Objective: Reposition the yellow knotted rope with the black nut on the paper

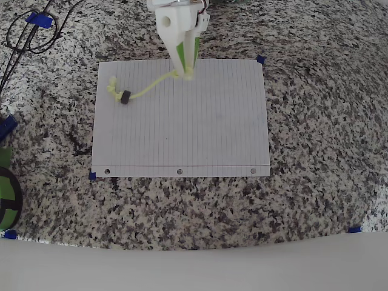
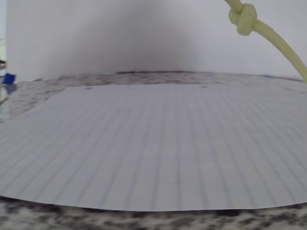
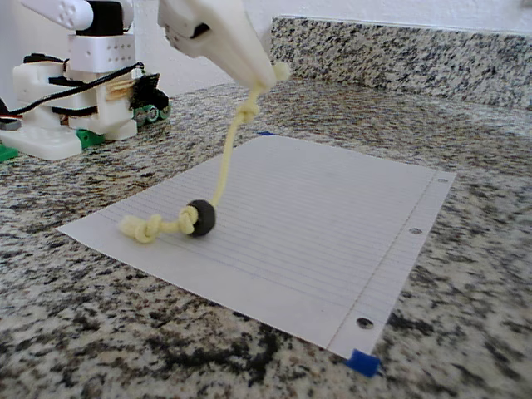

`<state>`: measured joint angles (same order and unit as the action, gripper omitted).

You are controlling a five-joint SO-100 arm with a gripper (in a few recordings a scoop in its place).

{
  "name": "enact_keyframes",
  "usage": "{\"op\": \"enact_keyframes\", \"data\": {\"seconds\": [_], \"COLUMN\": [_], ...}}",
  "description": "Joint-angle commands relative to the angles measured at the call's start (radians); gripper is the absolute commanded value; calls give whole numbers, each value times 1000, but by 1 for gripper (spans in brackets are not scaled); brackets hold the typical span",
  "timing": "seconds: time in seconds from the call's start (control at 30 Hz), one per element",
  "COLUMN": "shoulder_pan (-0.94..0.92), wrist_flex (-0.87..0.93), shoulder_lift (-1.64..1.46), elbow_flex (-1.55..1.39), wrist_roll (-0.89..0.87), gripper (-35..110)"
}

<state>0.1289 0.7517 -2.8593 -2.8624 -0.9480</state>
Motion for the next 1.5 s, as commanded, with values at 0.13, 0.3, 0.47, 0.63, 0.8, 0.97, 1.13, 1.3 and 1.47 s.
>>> {"op": "enact_keyframes", "data": {"seconds": [0.13,0.3,0.47,0.63,0.8,0.97,1.13,1.3,1.47], "shoulder_pan": [118,186,218,212,202,209,215,235,232], "wrist_flex": [-72,-100,-124,-137,-130,-141,-155,-170,-249], "shoulder_lift": [-20,-31,-26,-26,-32,-41,-54,-94,-140], "elbow_flex": [-63,-98,-118,-150,-161,-164,-164,-164,-164], "wrist_roll": [-12,-9,-6,-5,5,40,69,222,600], "gripper": [0,0,0,0,31,43,43,41,31]}}
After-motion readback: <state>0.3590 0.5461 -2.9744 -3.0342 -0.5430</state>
